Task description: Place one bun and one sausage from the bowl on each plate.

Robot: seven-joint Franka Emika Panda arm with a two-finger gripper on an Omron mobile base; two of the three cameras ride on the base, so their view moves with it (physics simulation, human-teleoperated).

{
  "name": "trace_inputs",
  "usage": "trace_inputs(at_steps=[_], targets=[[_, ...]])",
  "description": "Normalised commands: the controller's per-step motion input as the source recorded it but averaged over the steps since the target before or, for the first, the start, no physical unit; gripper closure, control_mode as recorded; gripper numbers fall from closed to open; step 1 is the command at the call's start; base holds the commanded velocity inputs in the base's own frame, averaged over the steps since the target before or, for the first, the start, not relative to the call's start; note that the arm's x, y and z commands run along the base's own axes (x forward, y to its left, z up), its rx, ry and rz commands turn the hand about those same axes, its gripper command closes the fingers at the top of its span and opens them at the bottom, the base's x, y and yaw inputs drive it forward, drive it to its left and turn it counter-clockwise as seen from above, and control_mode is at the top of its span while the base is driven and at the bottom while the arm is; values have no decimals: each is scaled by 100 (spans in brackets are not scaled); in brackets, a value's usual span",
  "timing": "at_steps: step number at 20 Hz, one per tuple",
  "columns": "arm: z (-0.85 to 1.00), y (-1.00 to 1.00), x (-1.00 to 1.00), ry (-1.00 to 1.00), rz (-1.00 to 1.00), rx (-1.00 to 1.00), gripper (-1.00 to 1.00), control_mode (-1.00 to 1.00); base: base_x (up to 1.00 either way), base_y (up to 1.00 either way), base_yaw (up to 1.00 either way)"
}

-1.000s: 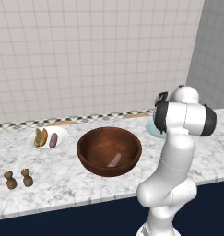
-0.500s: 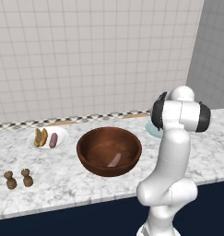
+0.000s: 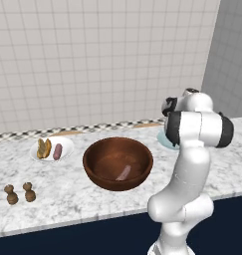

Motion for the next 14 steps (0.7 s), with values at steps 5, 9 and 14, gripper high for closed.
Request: trace_inputs(at_steps=[5, 9, 14], targets=[[100, 97, -70, -8, 0, 0, -100, -100, 0, 0, 0], [100, 96, -78, -5, 0, 0, -100, -100, 0, 0, 0], [100, 89, -99, -1, -5, 2, -100, -100, 0, 0, 0]])
